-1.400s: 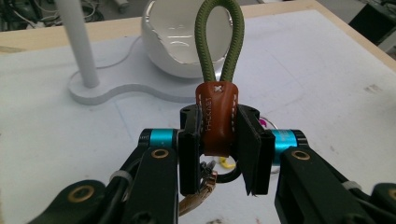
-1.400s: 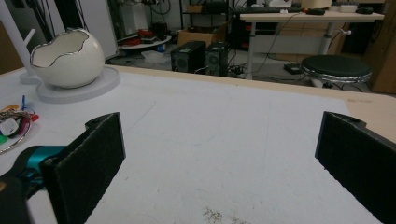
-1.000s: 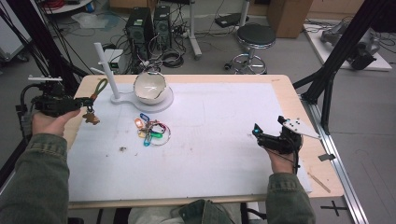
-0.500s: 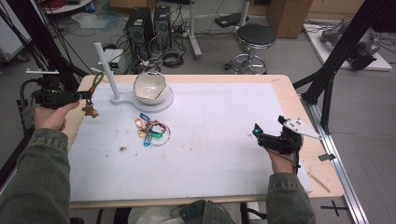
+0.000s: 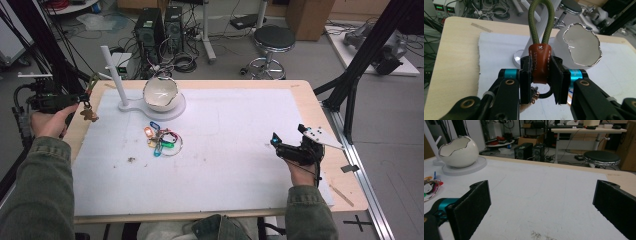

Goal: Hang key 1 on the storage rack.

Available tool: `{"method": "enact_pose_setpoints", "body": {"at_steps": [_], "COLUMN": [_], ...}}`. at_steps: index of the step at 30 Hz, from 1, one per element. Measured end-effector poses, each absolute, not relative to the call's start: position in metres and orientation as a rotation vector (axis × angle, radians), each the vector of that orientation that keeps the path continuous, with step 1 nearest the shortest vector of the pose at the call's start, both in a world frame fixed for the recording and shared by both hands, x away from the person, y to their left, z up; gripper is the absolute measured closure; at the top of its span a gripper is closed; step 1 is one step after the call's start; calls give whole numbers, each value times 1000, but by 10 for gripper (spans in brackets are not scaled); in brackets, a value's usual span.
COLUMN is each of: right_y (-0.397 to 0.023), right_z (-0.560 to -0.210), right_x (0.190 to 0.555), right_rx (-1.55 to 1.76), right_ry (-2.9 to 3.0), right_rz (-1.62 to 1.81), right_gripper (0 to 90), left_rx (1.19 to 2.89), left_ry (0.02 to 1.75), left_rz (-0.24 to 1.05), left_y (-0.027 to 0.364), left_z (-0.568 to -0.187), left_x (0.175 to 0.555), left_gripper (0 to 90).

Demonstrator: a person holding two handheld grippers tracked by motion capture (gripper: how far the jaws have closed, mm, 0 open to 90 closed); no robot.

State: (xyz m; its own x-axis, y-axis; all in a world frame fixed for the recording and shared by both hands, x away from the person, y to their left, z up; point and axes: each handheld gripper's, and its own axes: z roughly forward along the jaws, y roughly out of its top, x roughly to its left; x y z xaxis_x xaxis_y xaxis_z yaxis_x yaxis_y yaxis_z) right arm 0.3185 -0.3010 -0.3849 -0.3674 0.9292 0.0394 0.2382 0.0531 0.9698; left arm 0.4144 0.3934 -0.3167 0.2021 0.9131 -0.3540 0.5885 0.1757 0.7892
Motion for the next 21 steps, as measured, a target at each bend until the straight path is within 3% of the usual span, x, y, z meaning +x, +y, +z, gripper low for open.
{"method": "enact_pose_setpoints", "body": {"at_steps": [21], "right_y": [-301], "right_z": [-386], "right_x": [319], "right_rx": [1172], "right_ry": [1698], "right_rz": [1326], "right_gripper": [4], "left_rx": [1392], "left_ry": [1542], "left_rz": [322], "left_y": [403], "left_z": [-325], "left_x": [451], "left_gripper": [716]}}
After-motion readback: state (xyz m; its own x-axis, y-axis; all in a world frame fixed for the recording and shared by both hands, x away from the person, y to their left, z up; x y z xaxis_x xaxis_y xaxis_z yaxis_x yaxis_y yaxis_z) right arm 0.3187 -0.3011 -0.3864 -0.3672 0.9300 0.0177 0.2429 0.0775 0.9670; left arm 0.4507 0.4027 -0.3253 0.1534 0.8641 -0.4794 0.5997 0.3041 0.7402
